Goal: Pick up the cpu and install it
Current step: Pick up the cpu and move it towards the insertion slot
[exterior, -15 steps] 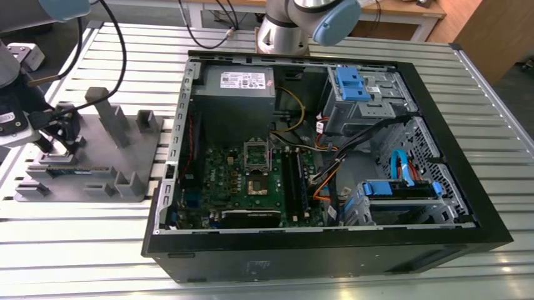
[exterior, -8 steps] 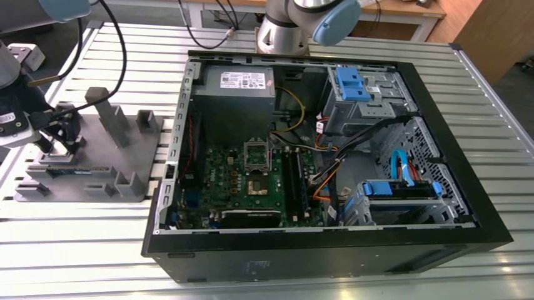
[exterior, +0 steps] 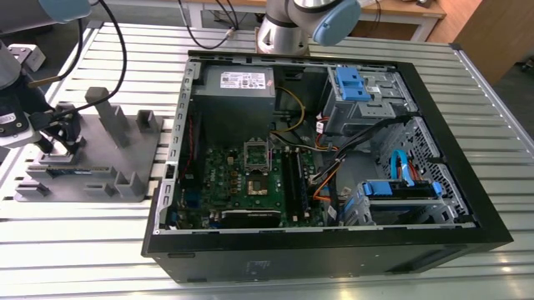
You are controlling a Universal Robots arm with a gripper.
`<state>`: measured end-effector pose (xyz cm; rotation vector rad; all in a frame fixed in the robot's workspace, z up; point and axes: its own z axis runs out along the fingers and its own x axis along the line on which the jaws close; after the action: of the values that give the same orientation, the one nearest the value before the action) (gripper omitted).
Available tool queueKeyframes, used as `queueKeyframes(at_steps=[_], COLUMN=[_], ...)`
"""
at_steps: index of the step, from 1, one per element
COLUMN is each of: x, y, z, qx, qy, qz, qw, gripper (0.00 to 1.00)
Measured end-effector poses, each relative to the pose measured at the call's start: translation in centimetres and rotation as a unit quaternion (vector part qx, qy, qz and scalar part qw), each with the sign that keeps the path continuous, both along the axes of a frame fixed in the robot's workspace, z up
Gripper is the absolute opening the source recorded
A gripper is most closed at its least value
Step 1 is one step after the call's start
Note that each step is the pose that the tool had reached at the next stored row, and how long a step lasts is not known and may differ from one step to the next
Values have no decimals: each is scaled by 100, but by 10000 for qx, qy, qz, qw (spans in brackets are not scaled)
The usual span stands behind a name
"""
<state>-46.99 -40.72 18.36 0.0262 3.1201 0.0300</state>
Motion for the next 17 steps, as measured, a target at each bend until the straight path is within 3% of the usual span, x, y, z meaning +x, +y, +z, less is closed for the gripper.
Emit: queueKeyframes(at_steps=[17], x=[0], y=[0], z=[-2], qx=[0], qy=[0], qz=[0], qw=[10000], gripper=[47])
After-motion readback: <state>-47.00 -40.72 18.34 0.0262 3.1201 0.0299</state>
